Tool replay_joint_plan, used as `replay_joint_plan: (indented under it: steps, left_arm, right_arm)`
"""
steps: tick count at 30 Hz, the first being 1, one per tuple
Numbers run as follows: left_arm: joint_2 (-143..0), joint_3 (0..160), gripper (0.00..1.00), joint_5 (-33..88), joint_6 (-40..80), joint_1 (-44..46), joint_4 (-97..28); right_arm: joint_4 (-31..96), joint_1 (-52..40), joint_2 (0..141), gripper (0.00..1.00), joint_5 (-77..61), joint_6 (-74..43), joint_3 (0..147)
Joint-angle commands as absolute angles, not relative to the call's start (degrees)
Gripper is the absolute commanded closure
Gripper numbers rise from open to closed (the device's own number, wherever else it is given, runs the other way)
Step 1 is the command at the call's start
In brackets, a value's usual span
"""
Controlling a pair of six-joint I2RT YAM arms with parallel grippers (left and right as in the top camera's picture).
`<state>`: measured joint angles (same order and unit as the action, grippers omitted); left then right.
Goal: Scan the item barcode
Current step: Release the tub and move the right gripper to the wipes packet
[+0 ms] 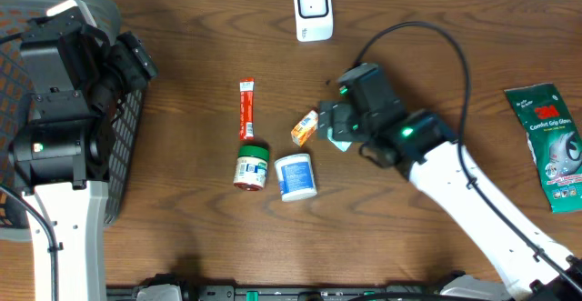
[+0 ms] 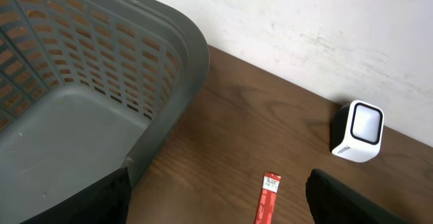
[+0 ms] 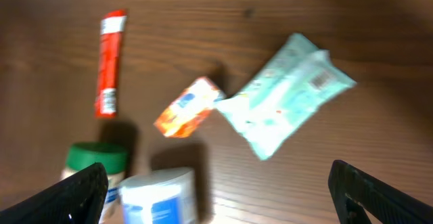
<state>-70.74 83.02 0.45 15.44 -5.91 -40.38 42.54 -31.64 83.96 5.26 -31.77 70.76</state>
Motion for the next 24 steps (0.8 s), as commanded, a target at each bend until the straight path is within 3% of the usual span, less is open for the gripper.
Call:
replay_joint_plan:
  steps: [1,6,14,24]
  left_arm:
    - [-70.8,83.5,0.18,-0.1,15.5,-6.1,-40.3]
    - [-70.8,83.5,0.18,-0.1,15.5,-6.1,-40.3]
    - [-70.8,83.5,0.18,-0.1,15.5,-6.1,-40.3]
    - [-70.8,83.5,0.18,0.8,15.7,-6.0,-39.1]
  right_arm:
    - [43.3,-28.6,83.9,0.01,1.1,-31.0,71.1]
    - [45.3,-24.3,84.0,0.05,2.8,-34.7,70.3]
    - [40.0,-22.4,84.8,0.36,2.5,-44.6,64.3]
    - [23.2,-22.4,84.8,0.37,-0.8,-52.5,50.3]
